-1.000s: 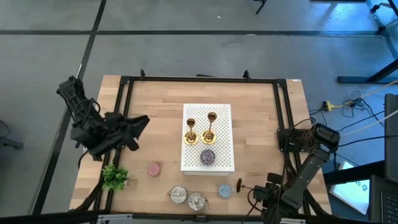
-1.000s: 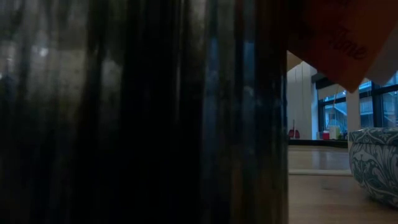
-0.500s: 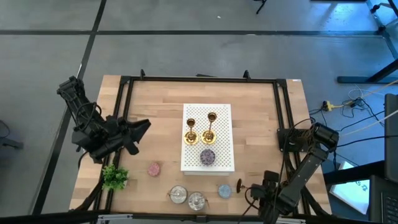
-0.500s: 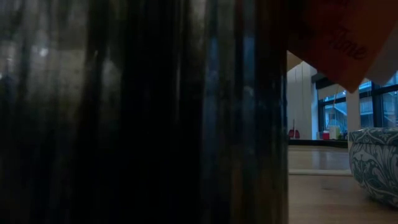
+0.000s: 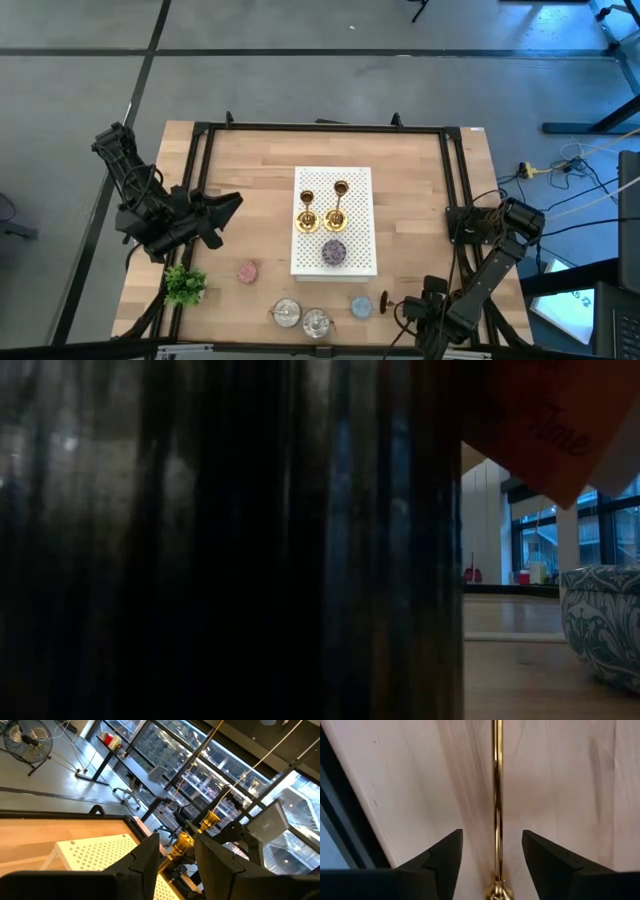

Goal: Pick & Place candle stick holders
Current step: Put the gold candle holder on the shelf aligned with the other gold candle holders

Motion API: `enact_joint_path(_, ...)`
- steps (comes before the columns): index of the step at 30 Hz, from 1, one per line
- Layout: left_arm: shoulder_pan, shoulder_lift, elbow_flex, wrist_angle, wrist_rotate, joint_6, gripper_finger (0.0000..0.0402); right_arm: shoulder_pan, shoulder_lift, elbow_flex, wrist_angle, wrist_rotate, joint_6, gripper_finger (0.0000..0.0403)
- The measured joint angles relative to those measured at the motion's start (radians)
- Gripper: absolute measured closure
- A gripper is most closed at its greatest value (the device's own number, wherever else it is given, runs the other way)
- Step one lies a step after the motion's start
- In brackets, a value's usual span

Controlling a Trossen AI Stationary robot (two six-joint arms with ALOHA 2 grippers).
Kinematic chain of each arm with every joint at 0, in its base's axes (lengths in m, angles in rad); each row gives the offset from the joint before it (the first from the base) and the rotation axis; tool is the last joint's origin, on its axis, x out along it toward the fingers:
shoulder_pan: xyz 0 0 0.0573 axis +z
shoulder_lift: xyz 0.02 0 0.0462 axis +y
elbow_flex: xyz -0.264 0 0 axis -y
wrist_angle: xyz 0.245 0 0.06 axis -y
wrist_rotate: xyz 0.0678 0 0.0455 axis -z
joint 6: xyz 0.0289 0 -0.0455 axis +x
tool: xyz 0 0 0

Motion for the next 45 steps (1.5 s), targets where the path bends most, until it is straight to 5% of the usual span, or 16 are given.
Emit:
enact_joint_path(16, 0.0, 0.0, 0.0, 0.008, 0.0, -0.034, 0.0284, 0.022, 0.004, -0.087, 0.129, -0.123, 0.116, 0.0381)
enact_joint_path(30, 0.001, 0.0, 0.0, 0.009, 0.0, -0.037, 0.0284, 0.022, -0.091, 0.099, -0.306, -0.134, 0.159, 0.0388)
enact_joint_path(39, 0.016, -0.001, 0.0, 0.054, -0.006, -0.036, 0.0284, -0.066, -0.207, 0.222, -0.641, 0.051, 0.189, 0.0388)
enact_joint_path(45, 0.047, -0.001, 0.0, 0.108, 0.036, -0.022, 0.0284, -0.178, -0.345, 0.263, -0.645, 0.268, 0.2, 0.0388)
